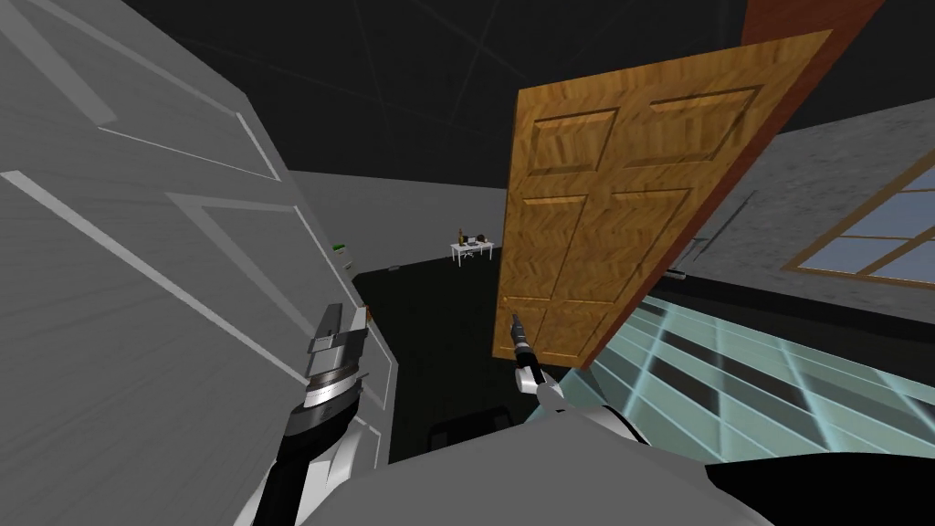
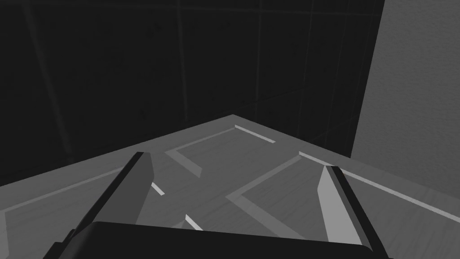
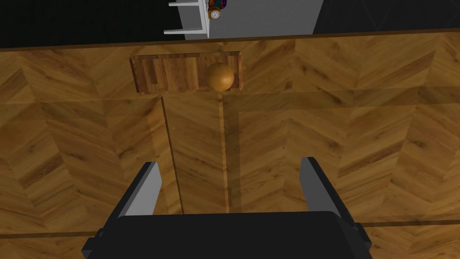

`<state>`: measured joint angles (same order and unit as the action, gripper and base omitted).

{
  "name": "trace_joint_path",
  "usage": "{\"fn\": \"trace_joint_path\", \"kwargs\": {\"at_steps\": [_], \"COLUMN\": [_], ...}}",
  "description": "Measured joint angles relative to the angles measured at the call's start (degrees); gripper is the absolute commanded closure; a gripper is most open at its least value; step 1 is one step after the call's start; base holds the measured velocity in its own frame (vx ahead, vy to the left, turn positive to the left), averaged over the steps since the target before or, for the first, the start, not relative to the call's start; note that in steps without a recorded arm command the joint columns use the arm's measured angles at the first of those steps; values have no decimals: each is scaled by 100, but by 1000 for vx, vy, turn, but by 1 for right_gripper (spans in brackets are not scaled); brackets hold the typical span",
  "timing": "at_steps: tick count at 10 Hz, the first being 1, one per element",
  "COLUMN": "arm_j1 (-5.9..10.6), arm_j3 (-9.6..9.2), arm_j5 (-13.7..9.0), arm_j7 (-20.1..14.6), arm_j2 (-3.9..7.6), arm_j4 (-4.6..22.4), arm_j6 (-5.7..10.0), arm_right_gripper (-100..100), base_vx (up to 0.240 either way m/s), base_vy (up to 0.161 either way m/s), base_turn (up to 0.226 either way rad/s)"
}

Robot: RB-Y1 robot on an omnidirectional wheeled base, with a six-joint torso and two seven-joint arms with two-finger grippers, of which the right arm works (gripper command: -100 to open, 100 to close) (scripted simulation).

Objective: Push the door open

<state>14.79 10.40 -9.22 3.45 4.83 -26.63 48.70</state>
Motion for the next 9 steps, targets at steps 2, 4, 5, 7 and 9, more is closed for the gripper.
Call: {"fn": "trace_joint_path", "kwargs": {"at_steps": [2, 4, 5, 7, 9], "arm_j1": [11, -45, -42, -68, -60], "arm_j3": [16, 30, 42, 64, 83], "arm_j5": [-11, -20, -27, -42, -55], "arm_j7": [1, 11, 15, 23, 23], "arm_j2": [23, 30, 38, 40, 38], "arm_j4": [55, -28, -2, -11, 46], "arm_j6": [48, 38, 65, 103, 170], "arm_right_gripper": [-100, -100, -100, -100, -100], "base_vx": [201, 256, 235, 196, 187], "base_vy": [-36, -65, -77, -75, -56], "base_turn": [25, 45, 42, 32, 24]}}
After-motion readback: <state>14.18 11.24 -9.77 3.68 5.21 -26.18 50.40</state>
